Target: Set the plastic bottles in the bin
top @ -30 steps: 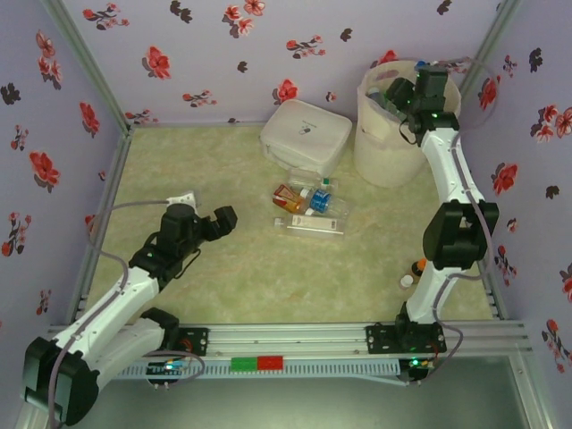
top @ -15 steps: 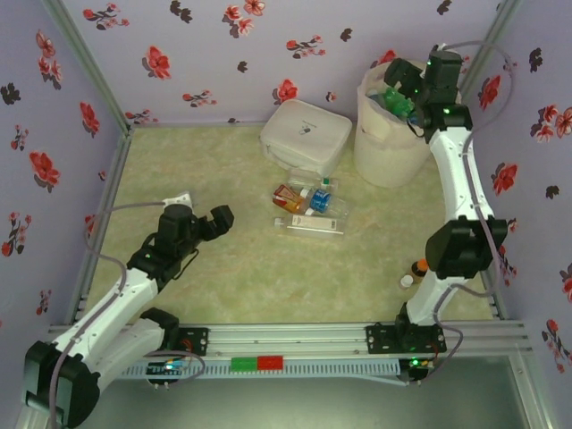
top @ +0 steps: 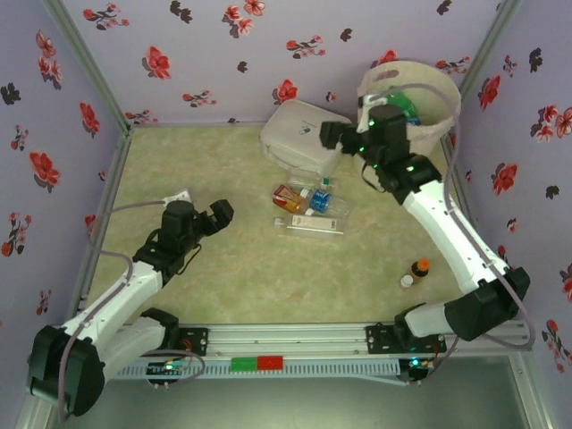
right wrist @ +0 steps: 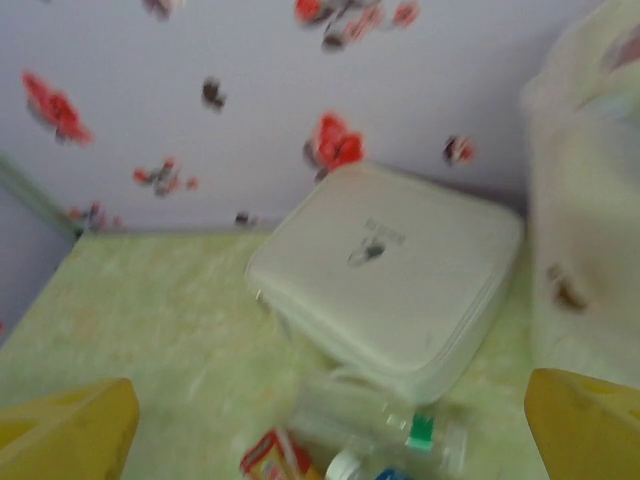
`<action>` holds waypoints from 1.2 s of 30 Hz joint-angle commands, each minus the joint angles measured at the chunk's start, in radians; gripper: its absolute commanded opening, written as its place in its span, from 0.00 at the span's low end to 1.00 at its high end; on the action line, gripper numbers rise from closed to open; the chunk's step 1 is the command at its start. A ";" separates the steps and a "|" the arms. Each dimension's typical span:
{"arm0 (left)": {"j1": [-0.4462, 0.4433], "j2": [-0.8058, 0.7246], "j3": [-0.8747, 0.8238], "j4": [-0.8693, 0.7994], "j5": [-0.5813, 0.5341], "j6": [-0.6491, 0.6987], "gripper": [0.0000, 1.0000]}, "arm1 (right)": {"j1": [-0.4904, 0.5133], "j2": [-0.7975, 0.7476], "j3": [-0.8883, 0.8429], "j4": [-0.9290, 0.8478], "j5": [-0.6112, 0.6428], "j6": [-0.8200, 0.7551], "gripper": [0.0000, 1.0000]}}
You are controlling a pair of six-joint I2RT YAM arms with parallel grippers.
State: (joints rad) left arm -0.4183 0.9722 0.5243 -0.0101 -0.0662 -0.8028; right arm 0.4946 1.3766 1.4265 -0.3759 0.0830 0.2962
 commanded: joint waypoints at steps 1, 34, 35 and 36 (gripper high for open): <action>0.011 0.045 0.001 0.068 0.021 -0.043 1.00 | 0.084 -0.019 -0.066 -0.015 0.056 -0.022 1.00; 0.059 0.109 -0.036 0.073 0.068 -0.080 1.00 | 0.146 0.316 -0.300 -0.148 -0.180 -0.368 1.00; 0.059 0.109 -0.038 0.076 0.069 -0.082 1.00 | 0.151 0.323 -0.300 -0.160 -0.170 -0.371 1.00; 0.061 0.111 -0.038 0.078 0.069 -0.085 1.00 | 0.157 0.326 -0.299 -0.173 -0.166 -0.373 0.99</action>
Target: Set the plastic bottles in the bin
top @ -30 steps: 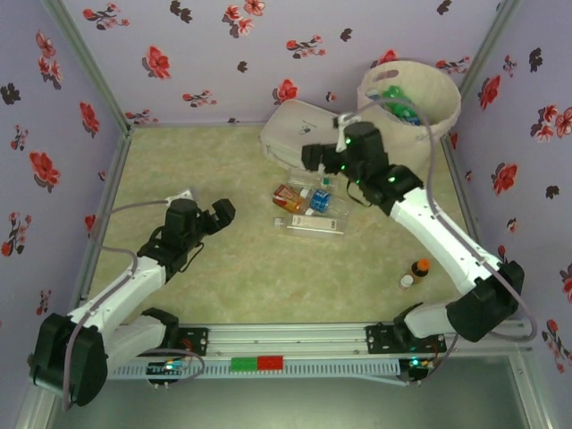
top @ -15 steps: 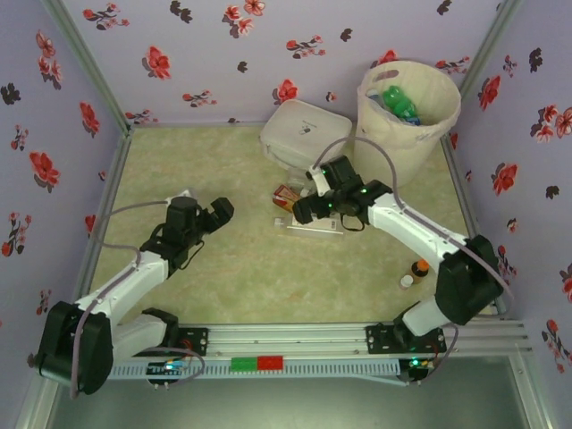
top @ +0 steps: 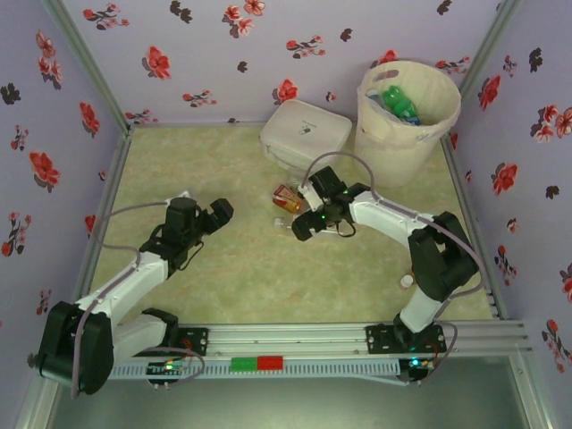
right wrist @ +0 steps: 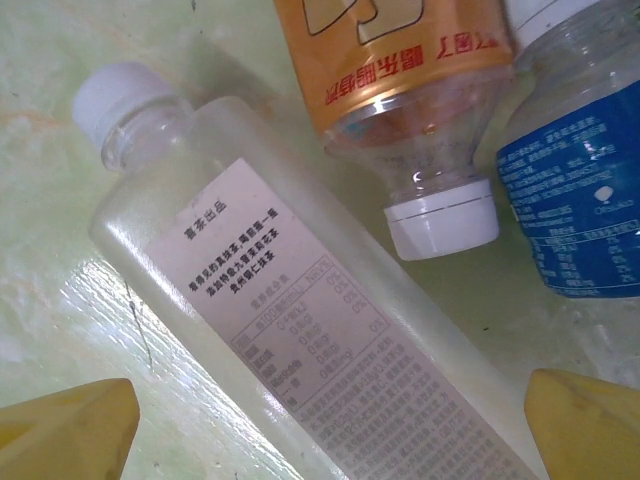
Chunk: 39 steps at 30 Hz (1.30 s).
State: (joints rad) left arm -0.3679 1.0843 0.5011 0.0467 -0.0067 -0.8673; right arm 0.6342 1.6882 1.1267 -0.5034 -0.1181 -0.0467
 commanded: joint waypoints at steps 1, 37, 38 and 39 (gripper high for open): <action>0.010 0.001 -0.015 0.022 0.009 -0.021 1.00 | 0.027 0.015 0.001 -0.059 0.041 -0.033 0.99; 0.013 0.054 0.009 0.061 0.063 -0.041 1.00 | 0.150 0.064 -0.019 -0.069 0.188 -0.023 0.50; 0.013 0.053 0.008 0.061 0.063 -0.041 1.00 | 0.149 0.053 -0.018 -0.067 0.179 -0.024 0.48; 0.013 0.054 0.008 0.061 0.062 -0.039 1.00 | 0.150 0.040 -0.016 -0.067 0.172 -0.024 0.46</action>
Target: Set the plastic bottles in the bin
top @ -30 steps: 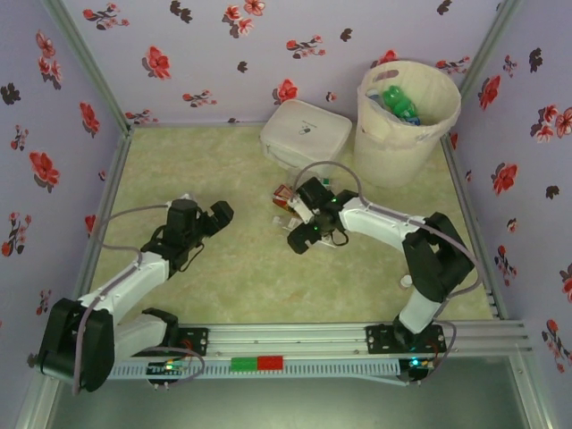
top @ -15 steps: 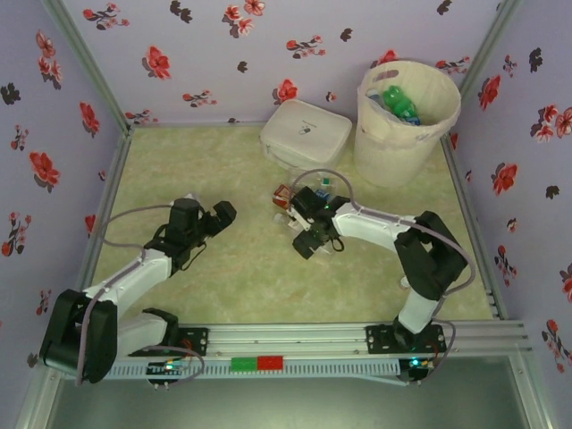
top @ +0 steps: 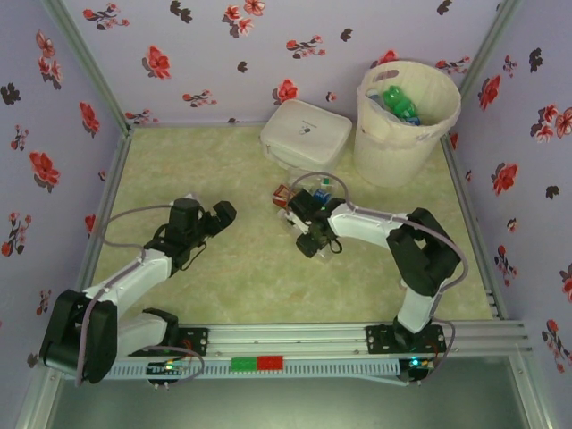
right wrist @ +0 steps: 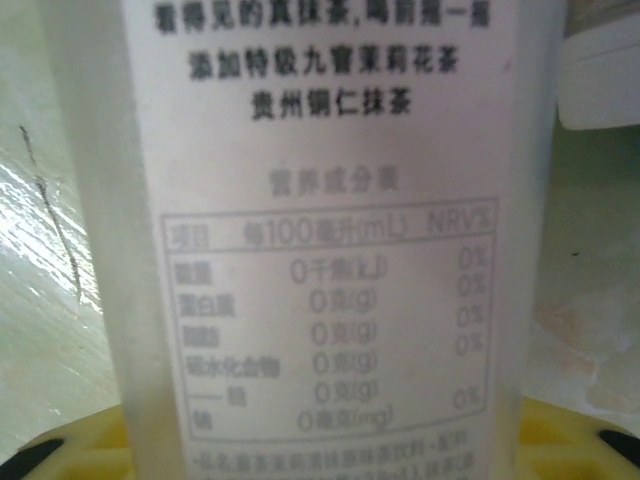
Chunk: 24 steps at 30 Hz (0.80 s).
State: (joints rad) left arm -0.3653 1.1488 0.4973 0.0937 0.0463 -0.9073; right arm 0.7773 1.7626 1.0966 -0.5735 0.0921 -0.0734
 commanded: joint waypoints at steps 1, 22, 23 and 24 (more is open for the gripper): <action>0.011 -0.011 0.012 0.014 0.009 0.001 1.00 | 0.007 -0.050 0.017 0.003 -0.052 0.003 0.45; 0.012 -0.071 -0.045 -0.012 0.034 0.057 1.00 | -0.302 -0.470 0.234 0.351 -0.288 0.177 0.40; 0.014 -0.074 -0.048 -0.014 0.032 0.059 1.00 | -0.327 -0.462 0.257 0.361 -0.268 0.200 0.40; 0.012 -0.079 -0.051 -0.015 0.033 0.061 1.00 | -0.361 -0.450 0.282 0.377 -0.250 0.228 0.40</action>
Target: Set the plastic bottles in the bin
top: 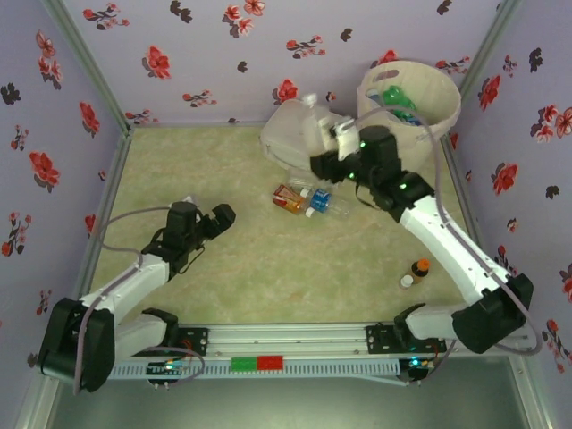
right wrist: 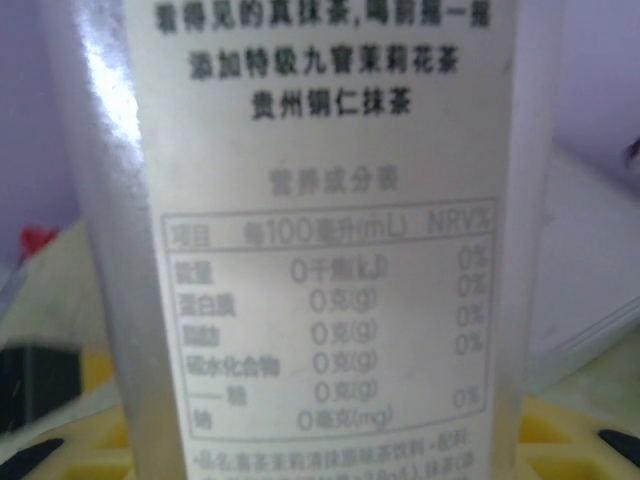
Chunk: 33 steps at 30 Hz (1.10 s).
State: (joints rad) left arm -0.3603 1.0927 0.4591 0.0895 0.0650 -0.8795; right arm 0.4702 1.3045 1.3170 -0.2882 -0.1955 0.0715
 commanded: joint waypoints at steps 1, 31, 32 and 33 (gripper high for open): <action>0.007 -0.026 -0.016 -0.011 0.015 0.033 1.00 | -0.090 0.021 0.092 0.107 0.058 0.110 0.40; 0.008 -0.095 0.029 -0.186 0.027 0.154 1.00 | -0.439 0.486 0.471 0.079 0.341 0.299 0.64; 0.007 -0.092 0.034 -0.187 0.029 0.153 1.00 | -0.439 0.480 0.474 0.076 0.346 0.295 0.73; 0.006 -0.088 0.040 -0.186 0.034 0.152 1.00 | -0.438 0.477 0.479 0.070 0.352 0.289 0.81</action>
State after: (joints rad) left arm -0.3595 0.9958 0.4561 -0.0841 0.0814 -0.7513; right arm 0.0280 1.8011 1.7828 -0.2211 0.1383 0.3641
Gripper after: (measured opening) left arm 0.997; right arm 0.779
